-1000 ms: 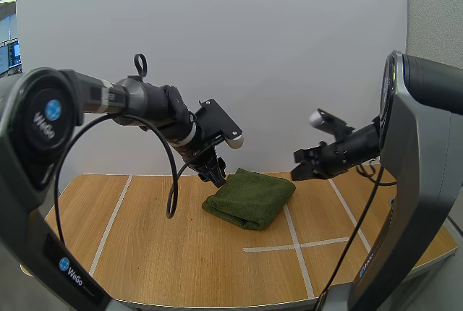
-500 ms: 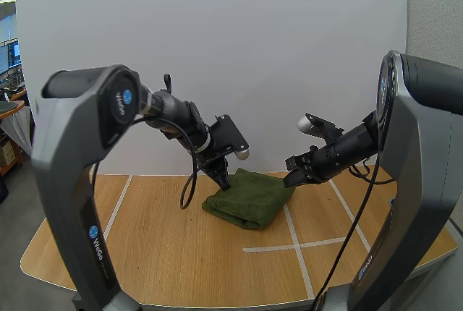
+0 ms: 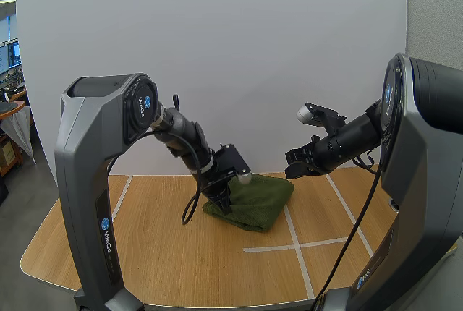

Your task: Fold the towel

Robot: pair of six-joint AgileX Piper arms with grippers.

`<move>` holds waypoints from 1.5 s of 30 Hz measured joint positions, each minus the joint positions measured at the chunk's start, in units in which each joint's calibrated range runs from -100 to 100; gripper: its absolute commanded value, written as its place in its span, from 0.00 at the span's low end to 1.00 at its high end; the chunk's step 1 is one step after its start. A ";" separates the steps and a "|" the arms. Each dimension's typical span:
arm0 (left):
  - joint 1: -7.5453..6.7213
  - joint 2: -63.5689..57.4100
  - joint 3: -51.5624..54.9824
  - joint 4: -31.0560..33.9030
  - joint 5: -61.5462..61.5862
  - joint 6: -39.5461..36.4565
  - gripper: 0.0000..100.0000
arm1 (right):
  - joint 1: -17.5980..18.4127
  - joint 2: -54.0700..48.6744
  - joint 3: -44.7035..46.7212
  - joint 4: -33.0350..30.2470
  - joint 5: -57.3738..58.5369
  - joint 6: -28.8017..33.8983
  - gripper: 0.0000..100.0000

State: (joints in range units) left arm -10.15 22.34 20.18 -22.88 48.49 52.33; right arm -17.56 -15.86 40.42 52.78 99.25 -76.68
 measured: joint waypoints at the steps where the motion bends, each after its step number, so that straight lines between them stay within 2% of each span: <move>1: 0.00 0.96 0.99 -0.82 5.81 0.11 0.00 | 0.00 -0.44 0.00 -0.38 0.00 0.11 0.00; 7: 0.00 -0.69 10.67 -3.36 -9.33 0.11 0.00 | 0.00 -0.71 0.00 -2.19 0.00 0.11 0.00; 18: 0.00 -4.69 20.33 -4.50 -20.20 0.20 0.00 | 0.00 -0.71 0.00 -2.43 0.00 -0.19 0.00; 21: 0.00 -9.15 25.39 -4.60 -21.65 0.20 0.00 | 0.00 -0.71 0.00 -2.43 0.00 -0.27 0.00; 23: 0.00 -13.24 29.72 -4.49 -21.12 0.20 0.00 | 0.00 -0.76 0.00 -2.43 0.00 -1.03 0.00; 25: 0.00 -16.51 32.12 -4.49 -15.21 0.20 0.00 | 0.00 -0.76 0.00 -2.43 0.00 -1.27 0.00; 29: 0.06 -27.09 39.18 -4.91 4.93 0.20 0.00 | 0.00 -0.76 0.00 -2.43 0.00 -2.12 0.00; 32: 0.06 -31.20 40.22 -4.91 9.98 -0.03 0.00 | 0.00 -0.76 0.00 -2.43 0.00 -2.47 0.00; 38: 0.06 -37.23 40.29 -5.03 12.94 -0.51 0.00 | 0.00 -0.76 0.00 -2.43 0.00 -2.55 0.00; 43: 0.06 -38.30 40.29 -5.12 9.87 -1.73 0.00 | 0.00 -0.76 0.00 -2.43 0.00 -2.55 0.00; 45: 0.59 -38.30 39.80 -5.01 6.90 -2.70 0.00 | 0.00 -0.76 0.00 -2.43 0.00 -2.55 0.00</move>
State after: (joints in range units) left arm -9.57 -15.96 59.98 -27.89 55.39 49.62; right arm -17.56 -16.62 40.42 50.35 99.25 -79.23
